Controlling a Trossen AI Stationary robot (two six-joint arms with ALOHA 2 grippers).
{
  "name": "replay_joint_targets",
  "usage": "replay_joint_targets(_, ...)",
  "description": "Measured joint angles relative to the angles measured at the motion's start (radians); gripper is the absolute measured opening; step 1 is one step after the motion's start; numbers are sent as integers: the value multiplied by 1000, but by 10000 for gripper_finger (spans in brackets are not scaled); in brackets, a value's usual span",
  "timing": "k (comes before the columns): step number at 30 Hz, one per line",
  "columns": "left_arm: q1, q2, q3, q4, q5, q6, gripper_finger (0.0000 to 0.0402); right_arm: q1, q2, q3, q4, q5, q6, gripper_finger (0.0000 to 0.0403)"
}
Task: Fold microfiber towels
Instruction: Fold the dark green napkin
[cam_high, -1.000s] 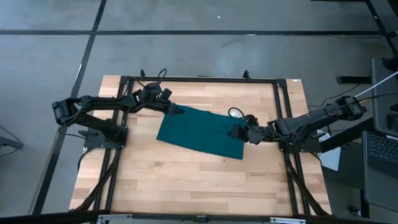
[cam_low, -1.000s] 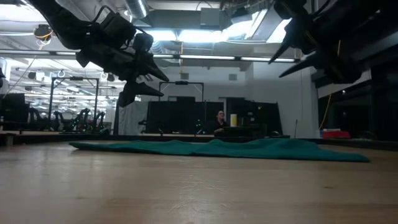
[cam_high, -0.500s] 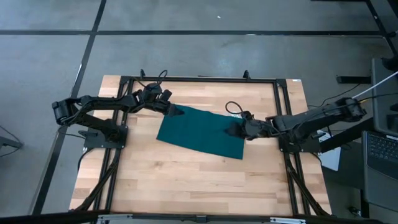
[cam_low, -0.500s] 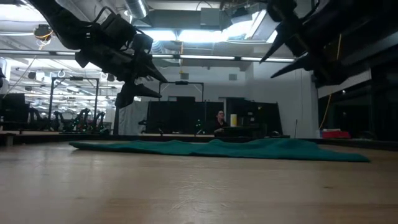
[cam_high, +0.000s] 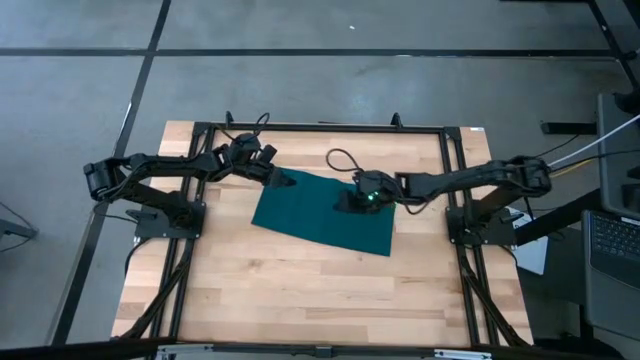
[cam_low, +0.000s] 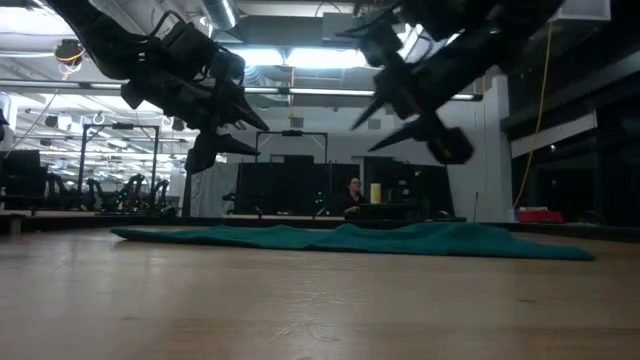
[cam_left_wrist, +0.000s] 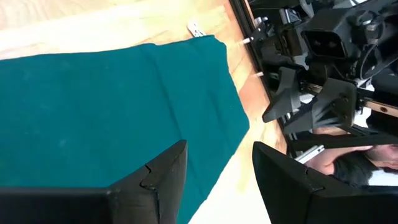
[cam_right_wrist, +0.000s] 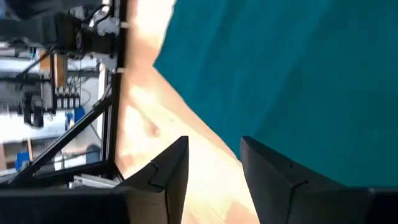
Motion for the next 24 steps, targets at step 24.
replay_joint_targets(24, 79, 0, 0, 4, 47, 79, 180, -111, -222, -8, -779, 8, -157, 198)
